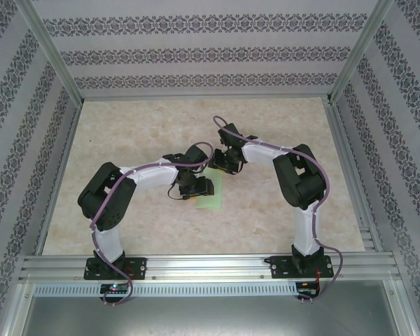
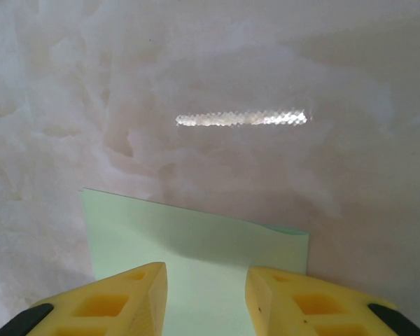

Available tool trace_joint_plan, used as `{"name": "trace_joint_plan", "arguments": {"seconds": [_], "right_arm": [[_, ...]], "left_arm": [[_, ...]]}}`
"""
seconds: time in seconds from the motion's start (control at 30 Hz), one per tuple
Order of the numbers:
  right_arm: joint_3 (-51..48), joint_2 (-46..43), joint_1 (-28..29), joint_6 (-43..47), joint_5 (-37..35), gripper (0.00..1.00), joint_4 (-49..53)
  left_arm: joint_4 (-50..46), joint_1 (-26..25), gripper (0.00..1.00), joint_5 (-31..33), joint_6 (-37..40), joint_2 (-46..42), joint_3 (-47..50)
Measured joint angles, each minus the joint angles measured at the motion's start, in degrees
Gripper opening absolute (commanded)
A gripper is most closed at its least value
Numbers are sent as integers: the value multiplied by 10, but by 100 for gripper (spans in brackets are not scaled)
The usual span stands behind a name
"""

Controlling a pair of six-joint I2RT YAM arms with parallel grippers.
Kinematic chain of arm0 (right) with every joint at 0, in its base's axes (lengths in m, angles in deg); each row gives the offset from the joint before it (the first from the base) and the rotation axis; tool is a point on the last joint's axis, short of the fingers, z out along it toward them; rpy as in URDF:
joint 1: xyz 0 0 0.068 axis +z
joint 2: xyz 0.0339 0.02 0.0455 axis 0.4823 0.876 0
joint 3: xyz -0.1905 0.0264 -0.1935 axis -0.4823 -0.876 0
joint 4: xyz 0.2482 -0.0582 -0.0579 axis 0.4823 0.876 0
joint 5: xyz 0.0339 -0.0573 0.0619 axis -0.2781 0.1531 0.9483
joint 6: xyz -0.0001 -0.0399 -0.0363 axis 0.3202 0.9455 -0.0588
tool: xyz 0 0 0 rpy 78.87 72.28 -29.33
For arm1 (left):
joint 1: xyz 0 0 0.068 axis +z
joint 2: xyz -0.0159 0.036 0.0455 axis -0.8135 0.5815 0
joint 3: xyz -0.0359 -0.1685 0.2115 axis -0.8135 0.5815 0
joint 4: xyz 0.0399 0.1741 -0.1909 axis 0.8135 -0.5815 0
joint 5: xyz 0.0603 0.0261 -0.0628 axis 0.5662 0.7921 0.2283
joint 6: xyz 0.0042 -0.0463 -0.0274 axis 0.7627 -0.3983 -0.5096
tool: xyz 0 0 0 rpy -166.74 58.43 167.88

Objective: Fold a paper plane with a square sheet of paper (pick it up from the middle)
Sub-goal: Fold the triangle a second time at the center of the table.

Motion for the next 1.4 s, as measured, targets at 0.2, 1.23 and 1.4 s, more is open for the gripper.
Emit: {"name": "trace_joint_plan", "arguments": {"seconds": [0.2,1.23,1.4], "right_arm": [[-2,0,0,0,2,39,-11],[-3,1,0,0,4,39,-17],[-3,1,0,0,4,39,-17]], "left_arm": [[1,-9,56,-2,2,0,0],[181,56,59,-78,58,-38,66],[209,56,57,-92,59,-38,98]]}}
